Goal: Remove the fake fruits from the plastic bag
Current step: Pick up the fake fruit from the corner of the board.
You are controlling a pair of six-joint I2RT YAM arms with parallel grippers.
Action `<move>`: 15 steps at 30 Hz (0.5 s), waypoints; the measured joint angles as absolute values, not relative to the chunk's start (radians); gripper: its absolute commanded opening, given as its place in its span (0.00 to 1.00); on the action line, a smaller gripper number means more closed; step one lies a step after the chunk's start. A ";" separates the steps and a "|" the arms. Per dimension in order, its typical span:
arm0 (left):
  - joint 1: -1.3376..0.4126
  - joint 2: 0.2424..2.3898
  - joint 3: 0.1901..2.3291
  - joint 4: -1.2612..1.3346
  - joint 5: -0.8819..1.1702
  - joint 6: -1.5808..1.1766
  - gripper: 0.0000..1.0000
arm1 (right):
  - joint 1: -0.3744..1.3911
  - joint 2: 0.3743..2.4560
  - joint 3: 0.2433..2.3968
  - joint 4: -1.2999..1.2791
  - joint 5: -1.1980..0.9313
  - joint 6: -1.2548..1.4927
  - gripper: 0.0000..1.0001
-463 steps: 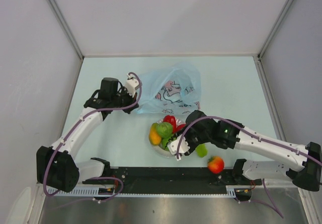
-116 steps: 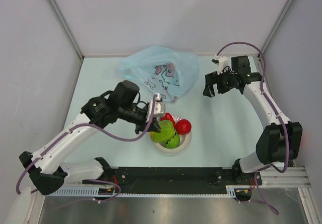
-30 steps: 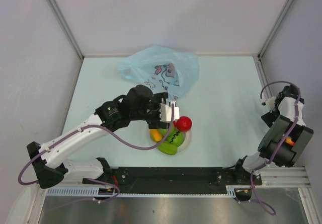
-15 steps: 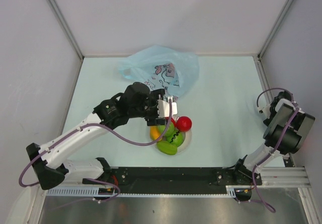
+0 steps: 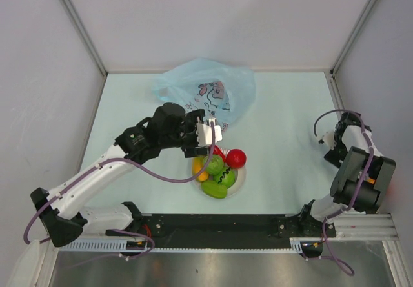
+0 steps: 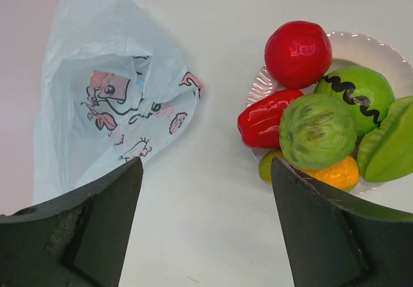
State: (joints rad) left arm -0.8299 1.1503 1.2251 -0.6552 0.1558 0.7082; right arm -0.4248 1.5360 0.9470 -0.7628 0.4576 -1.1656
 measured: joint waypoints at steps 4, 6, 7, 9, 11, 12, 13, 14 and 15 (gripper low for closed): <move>-0.829 1.150 1.222 -0.656 0.156 0.712 0.85 | -0.417 1.475 0.909 -0.846 0.461 -1.214 1.00; -0.829 1.150 1.221 -0.655 0.157 0.715 0.85 | -0.432 1.444 0.867 -0.868 0.466 -1.262 1.00; -0.828 1.150 1.220 -0.654 0.159 0.715 0.85 | -0.442 1.427 0.842 -0.867 0.471 -1.293 1.00; -0.828 1.150 1.216 -0.653 0.160 0.715 0.86 | -0.464 1.400 0.798 -0.855 0.484 -1.353 1.00; -0.828 1.150 1.213 -0.653 0.160 0.715 0.86 | -0.487 1.400 0.774 -0.829 0.501 -1.401 1.00; -0.828 1.150 1.212 -0.653 0.160 0.715 0.86 | -0.495 1.407 0.769 -0.811 0.508 -1.419 1.00; -0.828 1.150 1.212 -0.653 0.160 0.715 0.86 | -0.508 1.420 0.767 -0.782 0.519 -1.444 1.00; -0.828 1.150 1.212 -0.652 0.160 0.715 0.86 | -0.516 1.433 0.767 -0.761 0.527 -1.459 1.00; -0.828 1.150 1.212 -0.653 0.160 0.715 0.86 | -0.524 1.448 0.767 -0.728 0.538 -1.478 1.00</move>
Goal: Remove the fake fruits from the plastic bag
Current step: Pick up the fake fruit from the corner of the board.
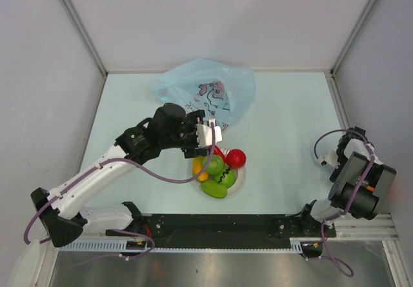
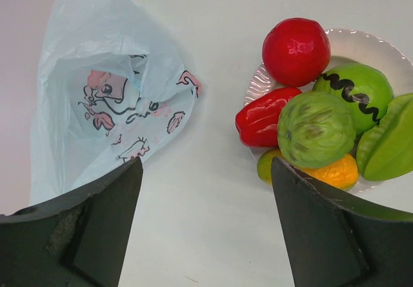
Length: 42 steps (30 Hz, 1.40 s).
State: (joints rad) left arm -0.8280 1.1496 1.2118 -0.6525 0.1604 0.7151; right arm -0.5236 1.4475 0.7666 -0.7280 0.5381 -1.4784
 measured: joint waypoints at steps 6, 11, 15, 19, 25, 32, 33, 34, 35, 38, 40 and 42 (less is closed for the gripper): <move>-0.824 1.150 1.212 -0.653 0.160 0.715 0.86 | -0.559 1.533 0.766 -0.579 0.594 -1.561 1.00; -0.813 1.150 1.211 -0.653 0.160 0.716 0.86 | -0.584 1.600 0.766 -0.540 0.649 -1.579 0.97; -0.805 1.150 1.208 -0.653 0.160 0.716 0.86 | -0.598 1.627 0.766 -0.540 0.674 -1.585 0.80; -0.804 1.150 1.206 -0.653 0.160 0.719 0.86 | -0.580 1.621 0.766 -0.547 0.674 -1.586 0.56; -0.804 1.150 1.205 -0.652 0.160 0.731 0.86 | -0.529 1.588 0.766 -0.583 0.668 -1.570 0.71; -0.803 1.150 1.193 -0.651 0.160 0.735 0.86 | -0.518 1.578 0.746 -0.614 0.669 -1.560 0.78; -0.803 1.150 1.190 -0.651 0.160 0.735 0.87 | -0.514 1.572 0.744 -0.619 0.666 -1.559 0.80; -0.802 1.150 1.188 -0.651 0.160 0.735 0.86 | -0.504 1.560 0.739 -0.626 0.666 -1.557 0.81; -0.802 1.149 1.186 -0.651 0.160 0.735 0.86 | -0.497 1.552 0.736 -0.631 0.666 -1.554 0.83; -0.801 1.147 1.181 -0.651 0.160 0.736 0.87 | -0.488 1.554 0.730 -0.627 0.669 -1.553 0.84; -0.799 1.144 1.179 -0.651 0.160 0.738 0.87 | -0.504 1.571 0.726 -0.614 0.678 -1.554 0.84; -0.797 1.142 1.179 -0.651 0.160 0.741 0.87 | -0.523 1.599 0.723 -0.595 0.686 -1.557 0.84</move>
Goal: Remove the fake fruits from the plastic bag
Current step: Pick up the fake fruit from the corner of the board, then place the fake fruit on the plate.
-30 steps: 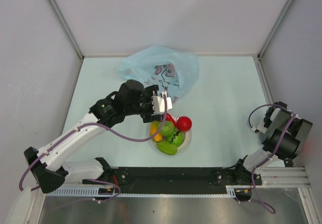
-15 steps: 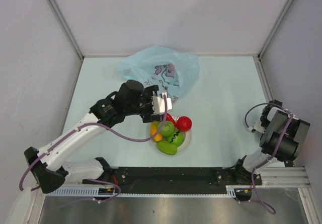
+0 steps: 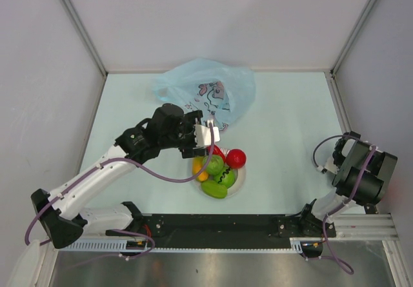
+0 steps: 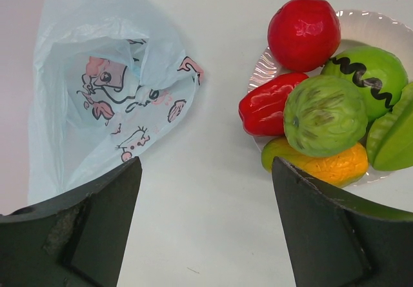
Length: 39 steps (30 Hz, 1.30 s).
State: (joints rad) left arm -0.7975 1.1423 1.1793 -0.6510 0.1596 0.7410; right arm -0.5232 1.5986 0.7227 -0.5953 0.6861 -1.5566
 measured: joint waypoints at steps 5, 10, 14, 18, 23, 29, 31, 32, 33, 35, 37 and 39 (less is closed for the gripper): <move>-0.795 1.134 1.177 -0.651 0.160 0.742 0.87 | -0.556 1.610 0.728 -0.558 0.691 -1.569 0.74; -0.792 1.129 1.176 -0.650 0.159 0.742 0.87 | -0.563 1.612 0.729 -0.540 0.702 -1.573 0.41; -0.789 1.129 1.173 -0.649 0.159 0.743 0.87 | -0.562 1.611 0.729 -0.541 0.707 -1.563 0.32; -0.786 1.126 1.173 -0.648 0.159 0.743 0.88 | -0.494 1.550 0.729 -0.612 0.694 -1.550 0.32; -0.774 1.121 1.168 -0.643 0.159 0.742 0.88 | -0.211 1.332 0.859 -0.848 0.567 -1.442 0.30; -0.718 1.115 1.116 -0.590 0.157 0.688 0.94 | 0.116 1.256 1.158 -1.076 0.158 -1.148 0.28; -0.690 1.106 1.081 -0.562 0.149 0.649 0.95 | 0.152 1.256 1.188 -1.135 -0.025 -1.056 0.28; -0.679 1.098 1.064 -0.556 0.141 0.634 0.95 | 0.170 1.254 1.191 -1.161 -0.118 -1.012 0.28; -0.669 1.089 1.048 -0.551 0.134 0.624 0.95 | 0.191 1.247 1.191 -1.188 -0.221 -0.965 0.28; -0.653 1.065 1.015 -0.545 0.122 0.609 0.96 | 0.258 1.212 1.177 -1.195 -0.364 -0.882 0.27; -0.638 1.043 0.992 -0.544 0.115 0.599 0.96 | 0.347 1.143 1.143 -1.166 -0.473 -0.798 0.26; -0.613 1.032 0.984 -0.545 0.119 0.578 0.96 | 0.420 1.070 1.097 -1.124 -0.540 -0.730 0.27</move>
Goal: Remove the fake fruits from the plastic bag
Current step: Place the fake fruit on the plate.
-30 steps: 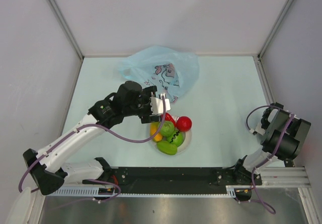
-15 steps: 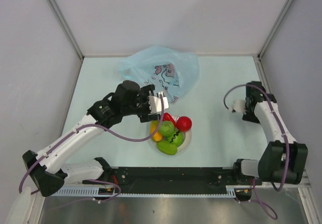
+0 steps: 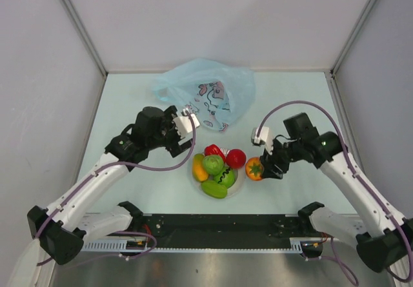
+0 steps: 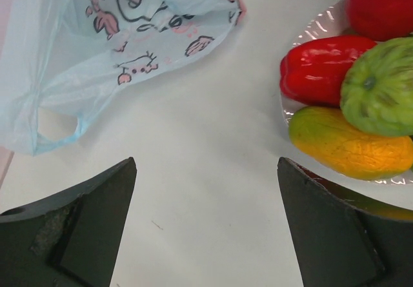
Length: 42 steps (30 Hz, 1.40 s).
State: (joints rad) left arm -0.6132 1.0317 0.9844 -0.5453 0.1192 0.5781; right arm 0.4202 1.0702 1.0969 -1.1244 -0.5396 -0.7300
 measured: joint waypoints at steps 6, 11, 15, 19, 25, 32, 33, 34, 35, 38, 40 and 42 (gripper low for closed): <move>-0.537 1.031 0.984 -0.544 0.127 0.538 0.96 | 0.616 0.936 0.916 -0.957 -0.584 -0.549 0.28; -0.493 1.031 0.984 -0.545 0.138 0.523 0.96 | 0.745 0.926 0.833 -0.839 -0.549 -0.503 0.28; -0.474 1.032 0.984 -0.544 0.142 0.522 0.96 | 0.756 0.926 0.781 -0.793 -0.520 -0.497 0.29; -0.461 1.032 0.985 -0.545 0.154 0.518 0.95 | 0.756 0.939 0.767 -0.759 -0.502 -0.496 0.30; -0.451 1.032 0.984 -0.545 0.165 0.513 0.96 | 0.755 0.962 0.742 -0.705 -0.486 -0.486 0.32; -0.445 1.035 0.985 -0.545 0.169 0.513 0.95 | 0.686 1.056 0.734 -0.677 -0.488 -0.490 0.39; -0.445 1.035 0.985 -0.545 0.169 0.513 0.95 | 0.675 1.071 0.734 -0.674 -0.488 -0.491 0.42; -0.445 1.036 0.984 -0.545 0.170 0.513 0.95 | 0.670 1.078 0.734 -0.674 -0.492 -0.492 0.44; -0.445 1.036 0.985 -0.545 0.171 0.513 0.95 | 0.668 1.084 0.734 -0.670 -0.498 -0.492 0.49; -0.445 1.040 0.985 -0.545 0.174 0.513 0.95 | 0.667 1.095 0.734 -0.662 -0.512 -0.498 0.57; -0.444 1.044 0.985 -0.545 0.179 0.513 0.95 | 0.666 1.105 0.735 -0.654 -0.522 -0.500 0.64; -0.444 1.047 0.984 -0.545 0.184 0.513 0.95 | 0.665 1.116 0.735 -0.649 -0.528 -0.506 0.69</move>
